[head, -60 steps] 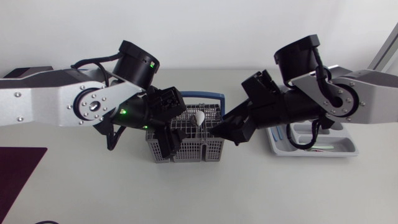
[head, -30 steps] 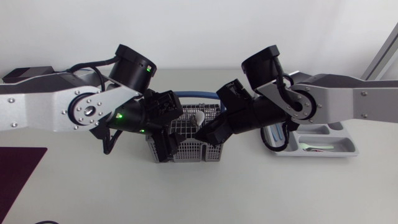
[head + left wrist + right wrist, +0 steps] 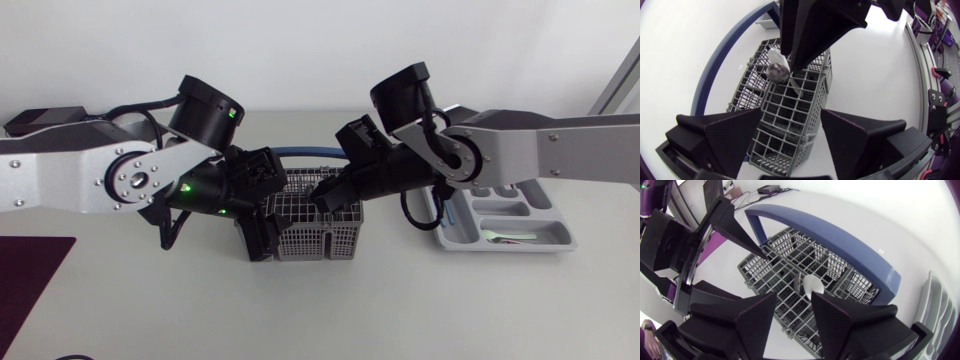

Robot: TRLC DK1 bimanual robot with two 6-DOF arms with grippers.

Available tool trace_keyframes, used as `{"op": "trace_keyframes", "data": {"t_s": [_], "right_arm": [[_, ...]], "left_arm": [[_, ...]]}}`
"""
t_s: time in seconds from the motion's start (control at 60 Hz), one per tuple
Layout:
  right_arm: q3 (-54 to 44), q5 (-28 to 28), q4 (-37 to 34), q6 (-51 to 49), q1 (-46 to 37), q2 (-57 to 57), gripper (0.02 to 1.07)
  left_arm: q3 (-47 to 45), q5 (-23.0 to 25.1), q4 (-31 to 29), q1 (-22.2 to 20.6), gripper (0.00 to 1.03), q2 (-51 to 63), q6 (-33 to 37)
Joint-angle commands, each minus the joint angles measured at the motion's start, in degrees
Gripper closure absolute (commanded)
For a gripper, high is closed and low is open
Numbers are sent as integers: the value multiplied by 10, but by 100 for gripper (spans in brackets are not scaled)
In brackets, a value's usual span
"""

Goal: Unload the cutlery basket into the drawer organizer.

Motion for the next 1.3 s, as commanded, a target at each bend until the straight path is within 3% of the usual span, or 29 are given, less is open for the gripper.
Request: {"op": "trace_keyframes", "data": {"t_s": [0.0,0.583,0.75,1.283], "right_arm": [[17,7,6,22,5,17,60],[38,23,4,30,20,42,66],[39,24,5,29,20,48,75],[42,39,17,29,25,58,89]], "left_arm": [[-11,3,7,4,8,-10,11],[-24,6,11,16,8,-19,17],[-26,11,11,20,8,-21,18],[-33,20,13,27,8,-27,20]]}}
